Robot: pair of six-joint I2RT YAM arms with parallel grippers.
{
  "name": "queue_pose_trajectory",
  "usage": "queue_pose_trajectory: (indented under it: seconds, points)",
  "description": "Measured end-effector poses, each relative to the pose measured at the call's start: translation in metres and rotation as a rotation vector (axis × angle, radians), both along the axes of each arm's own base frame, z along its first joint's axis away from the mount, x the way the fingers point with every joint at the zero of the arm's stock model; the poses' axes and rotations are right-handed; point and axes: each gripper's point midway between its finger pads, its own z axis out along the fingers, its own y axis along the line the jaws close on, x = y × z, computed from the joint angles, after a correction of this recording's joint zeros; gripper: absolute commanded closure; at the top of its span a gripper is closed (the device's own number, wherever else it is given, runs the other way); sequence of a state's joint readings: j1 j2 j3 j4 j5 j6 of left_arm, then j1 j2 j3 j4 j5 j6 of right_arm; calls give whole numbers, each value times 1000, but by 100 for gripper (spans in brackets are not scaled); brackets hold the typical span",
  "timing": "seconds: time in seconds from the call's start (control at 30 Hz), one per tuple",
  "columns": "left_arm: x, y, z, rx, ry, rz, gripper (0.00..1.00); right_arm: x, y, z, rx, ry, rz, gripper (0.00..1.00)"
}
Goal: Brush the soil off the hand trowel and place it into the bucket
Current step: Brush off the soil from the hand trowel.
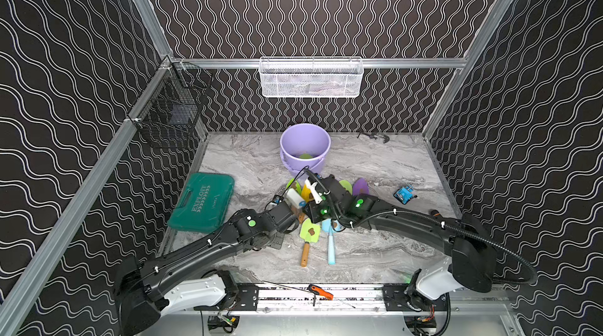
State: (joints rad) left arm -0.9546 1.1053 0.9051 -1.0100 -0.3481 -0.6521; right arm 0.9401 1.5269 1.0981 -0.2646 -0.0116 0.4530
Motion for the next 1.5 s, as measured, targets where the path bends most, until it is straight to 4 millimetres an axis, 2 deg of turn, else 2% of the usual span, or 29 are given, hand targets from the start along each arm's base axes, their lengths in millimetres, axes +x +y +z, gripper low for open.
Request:
queue_pose_trajectory:
  seconds: [0.13,0.2,0.27,0.37,0.5,0.63,0.73,0.8,1.0,1.3,1.5]
  points:
    - [5,-2,-20,-72,52,32,100,2,-11,24,72,-20,-6,100]
    - [9,-4,-29,-176,91,76,100,7,-22,32,107,-31,-34,100]
    - [18,-8,-28,-317,116,126,100,8,-39,34,136,-28,-78,100]
    - [35,-25,-10,-549,123,141,100,1,-57,37,177,-22,-111,100]
    - [47,-46,26,-794,135,99,100,-6,-74,60,269,-43,-147,100]
    - [58,-49,59,-995,130,85,100,-10,-92,74,352,-67,-200,100]
    - [64,-46,64,-1154,165,133,100,-11,-102,78,399,-67,-233,100]
    - [64,-48,62,-1229,218,166,100,-10,-104,79,428,-59,-243,100]
    - [67,-51,82,-1363,245,141,100,-14,-89,86,515,-11,-193,100]
    - [67,-50,81,-1415,273,148,100,-14,-72,87,575,31,-141,100]
    - [68,-50,80,-1418,266,143,100,-13,-64,80,576,61,-117,100]
